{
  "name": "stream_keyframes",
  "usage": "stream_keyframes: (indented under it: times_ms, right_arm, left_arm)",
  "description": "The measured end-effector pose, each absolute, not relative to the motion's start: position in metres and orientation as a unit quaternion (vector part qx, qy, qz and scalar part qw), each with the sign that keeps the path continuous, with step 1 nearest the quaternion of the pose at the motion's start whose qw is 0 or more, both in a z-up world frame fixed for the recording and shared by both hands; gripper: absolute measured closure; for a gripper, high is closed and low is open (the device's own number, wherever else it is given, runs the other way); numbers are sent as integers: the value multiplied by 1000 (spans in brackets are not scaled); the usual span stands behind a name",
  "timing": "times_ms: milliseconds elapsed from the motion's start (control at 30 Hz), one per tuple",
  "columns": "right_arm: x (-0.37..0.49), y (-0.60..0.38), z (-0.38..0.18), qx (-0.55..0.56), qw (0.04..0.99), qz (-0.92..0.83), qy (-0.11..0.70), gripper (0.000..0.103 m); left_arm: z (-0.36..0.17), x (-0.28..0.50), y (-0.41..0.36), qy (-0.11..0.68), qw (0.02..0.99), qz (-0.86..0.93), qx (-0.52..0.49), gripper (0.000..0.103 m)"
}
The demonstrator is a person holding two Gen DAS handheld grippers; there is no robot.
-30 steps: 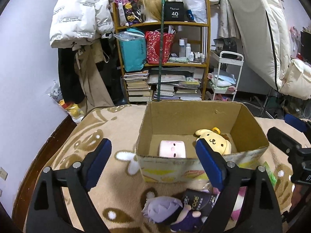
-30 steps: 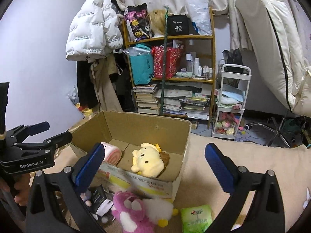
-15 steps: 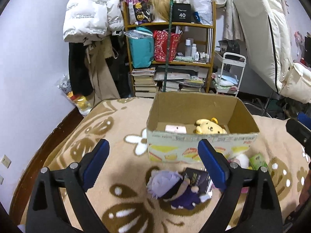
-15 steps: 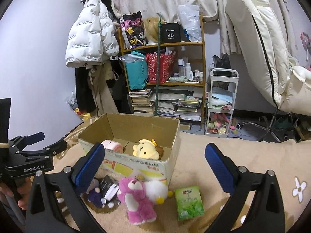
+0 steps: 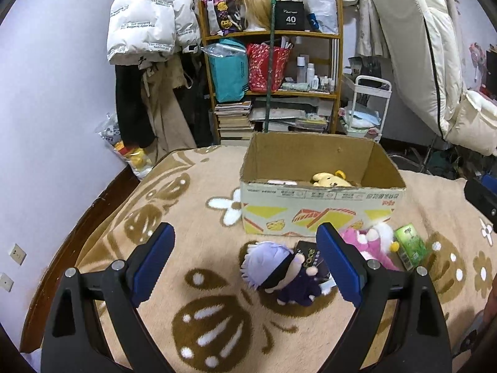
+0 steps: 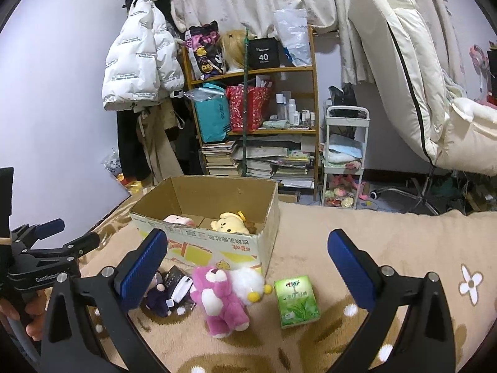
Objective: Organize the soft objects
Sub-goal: 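Move both tools back toward the remaining toys on the rug, then grasp the green tissue pack with the right tool while the left tool grasps the white-haired doll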
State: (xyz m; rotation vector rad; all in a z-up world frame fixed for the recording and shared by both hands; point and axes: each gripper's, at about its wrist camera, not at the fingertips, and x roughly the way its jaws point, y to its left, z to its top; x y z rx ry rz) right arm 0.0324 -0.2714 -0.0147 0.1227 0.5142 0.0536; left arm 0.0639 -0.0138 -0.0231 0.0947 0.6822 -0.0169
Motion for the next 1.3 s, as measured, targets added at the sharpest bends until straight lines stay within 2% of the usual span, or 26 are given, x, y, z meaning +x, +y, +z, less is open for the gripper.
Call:
stream_keyframes:
  times_ms: [633,1300]
  right_arm:
    - [75,-293,-54,108,946,-2,307,0]
    - [114,-311,-96,157,915,-35,370,0]
  left_arm:
    - [-59,109,-6,413,911,-2,16,12]
    - [-90,145,-19,459,888,-8,12,12]
